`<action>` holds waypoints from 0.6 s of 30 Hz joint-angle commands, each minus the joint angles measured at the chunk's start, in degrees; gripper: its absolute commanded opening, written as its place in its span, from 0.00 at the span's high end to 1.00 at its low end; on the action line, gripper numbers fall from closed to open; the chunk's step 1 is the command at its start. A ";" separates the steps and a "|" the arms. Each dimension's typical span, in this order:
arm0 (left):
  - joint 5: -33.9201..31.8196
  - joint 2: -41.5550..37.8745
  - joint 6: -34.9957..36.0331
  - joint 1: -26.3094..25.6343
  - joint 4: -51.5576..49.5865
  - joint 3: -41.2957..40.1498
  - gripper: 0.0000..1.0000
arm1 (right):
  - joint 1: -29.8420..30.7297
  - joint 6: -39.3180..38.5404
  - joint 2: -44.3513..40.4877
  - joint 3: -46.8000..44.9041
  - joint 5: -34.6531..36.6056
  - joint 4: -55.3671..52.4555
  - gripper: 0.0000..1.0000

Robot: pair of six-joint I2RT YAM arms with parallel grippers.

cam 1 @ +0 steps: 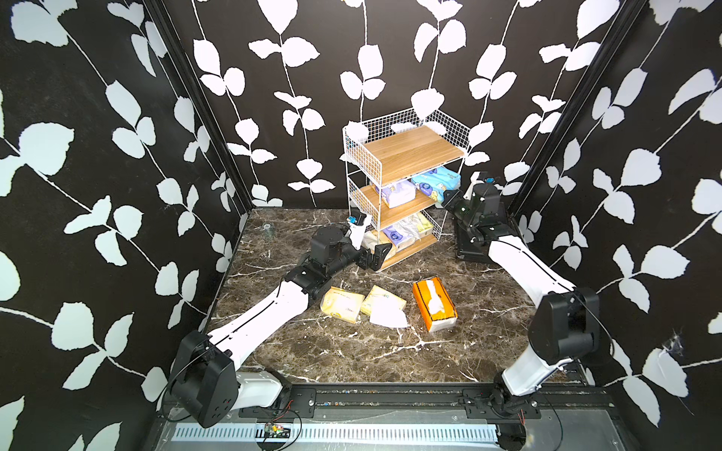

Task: Remove the tissue boxes from the shelf
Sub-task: Pick up a box of tissues from the shelf, then place the box of tissues at the center of the board.

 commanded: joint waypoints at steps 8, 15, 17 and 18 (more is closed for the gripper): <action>-0.37 -0.40 -3.03 -0.06 -1.63 4.06 0.01 | -0.62 -5.34 -15.68 -12.97 4.26 -2.68 1.00; -4.36 3.72 -7.80 -0.09 -0.97 7.67 0.01 | -0.62 -9.32 -30.31 -24.03 5.25 -8.66 1.00; -5.24 5.05 -8.67 -0.13 -0.28 8.61 0.01 | -0.63 -10.73 -33.82 -26.39 5.79 -11.60 1.00; -5.50 5.76 -8.95 -0.12 -0.09 9.30 0.01 | -0.75 -11.59 -35.58 -27.90 6.30 -13.21 1.00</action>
